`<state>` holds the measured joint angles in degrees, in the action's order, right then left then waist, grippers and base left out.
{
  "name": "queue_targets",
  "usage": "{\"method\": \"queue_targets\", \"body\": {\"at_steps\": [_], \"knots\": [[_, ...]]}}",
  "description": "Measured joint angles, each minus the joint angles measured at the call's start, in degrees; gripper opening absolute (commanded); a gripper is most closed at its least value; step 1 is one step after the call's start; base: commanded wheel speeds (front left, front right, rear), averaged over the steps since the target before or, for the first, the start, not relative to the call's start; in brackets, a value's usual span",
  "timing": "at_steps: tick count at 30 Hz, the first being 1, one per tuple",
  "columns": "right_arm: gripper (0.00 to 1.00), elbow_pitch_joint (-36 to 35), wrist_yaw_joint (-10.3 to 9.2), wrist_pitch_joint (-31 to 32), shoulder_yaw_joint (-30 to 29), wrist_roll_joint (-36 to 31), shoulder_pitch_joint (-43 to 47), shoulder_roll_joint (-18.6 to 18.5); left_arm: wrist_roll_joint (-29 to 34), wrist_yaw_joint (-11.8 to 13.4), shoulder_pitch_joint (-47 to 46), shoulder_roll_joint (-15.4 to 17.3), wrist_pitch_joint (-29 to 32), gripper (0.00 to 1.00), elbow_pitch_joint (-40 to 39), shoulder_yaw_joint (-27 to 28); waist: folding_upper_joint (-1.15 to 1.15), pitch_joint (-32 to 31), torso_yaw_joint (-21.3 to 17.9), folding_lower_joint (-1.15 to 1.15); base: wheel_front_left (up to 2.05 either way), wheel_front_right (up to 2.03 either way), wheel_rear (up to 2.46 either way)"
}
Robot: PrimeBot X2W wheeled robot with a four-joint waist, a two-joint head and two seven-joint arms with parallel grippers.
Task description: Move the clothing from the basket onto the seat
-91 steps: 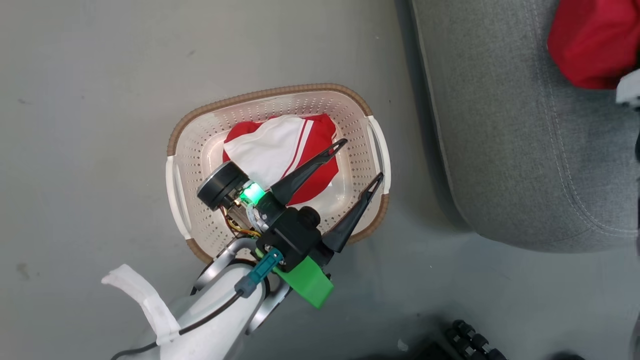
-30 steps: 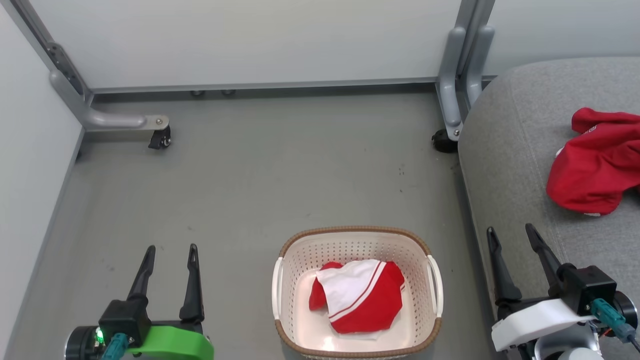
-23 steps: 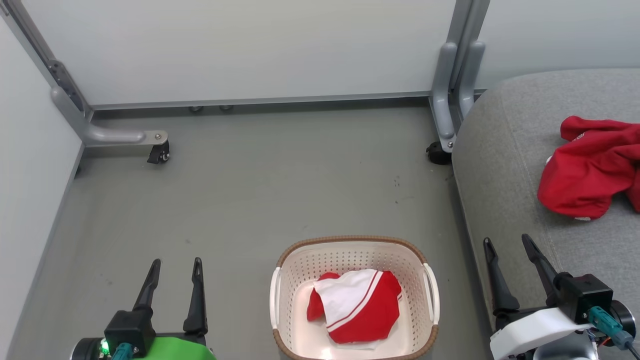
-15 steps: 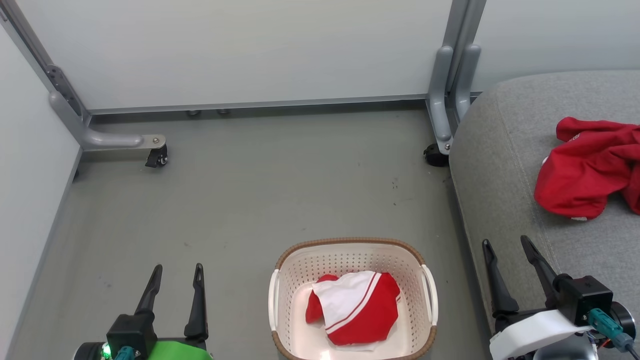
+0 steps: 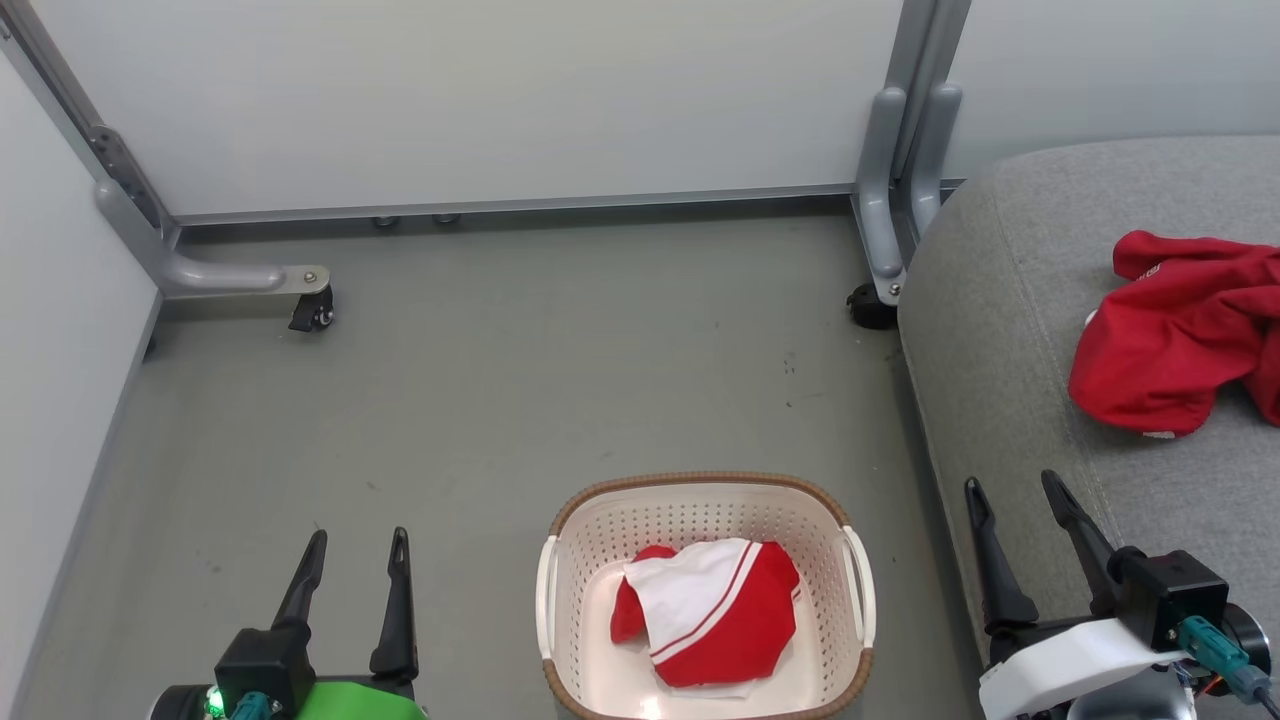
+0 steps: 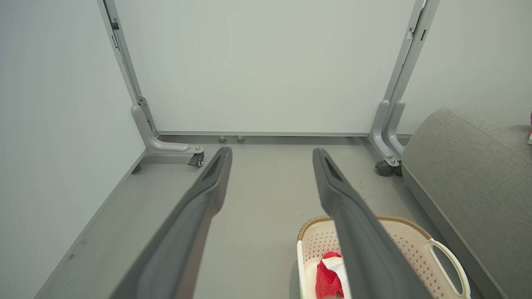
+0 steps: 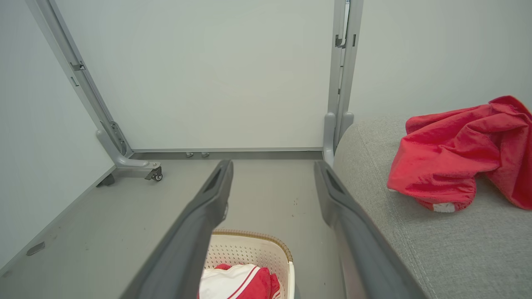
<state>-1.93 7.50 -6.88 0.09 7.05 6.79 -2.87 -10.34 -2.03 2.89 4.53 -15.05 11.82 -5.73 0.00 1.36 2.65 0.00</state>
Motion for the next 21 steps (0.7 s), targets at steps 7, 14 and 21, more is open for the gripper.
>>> {"method": "queue_targets", "body": {"at_steps": [7, 14, 21], "knots": [[1.00, -0.34, 0.00, 0.00, -0.07, 0.00, -0.02, 0.01, 0.63, -0.48, -0.08, -0.38, 0.00, 1.00, 0.16, 0.45, 0.00, 0.36, 0.14, 0.00, 0.00, 0.00, 0.00], [1.00, -3.34, 0.00, 0.23, -0.85, -0.32, -2.02, 0.02, 1.88, -0.94, -4.17, -0.86, 0.00, 1.00, -0.77, -0.48, 0.00, 2.70, 0.46, 0.00, 0.00, 0.00, 0.00], [1.00, -7.15, 0.00, 0.26, -1.43, -0.36, -6.76, -1.46, 3.55, -0.99, -13.85, -1.52, -0.01, 1.00, 1.18, -5.47, 0.00, 8.57, 0.94, 0.00, 0.00, 0.00, 0.00]]}}
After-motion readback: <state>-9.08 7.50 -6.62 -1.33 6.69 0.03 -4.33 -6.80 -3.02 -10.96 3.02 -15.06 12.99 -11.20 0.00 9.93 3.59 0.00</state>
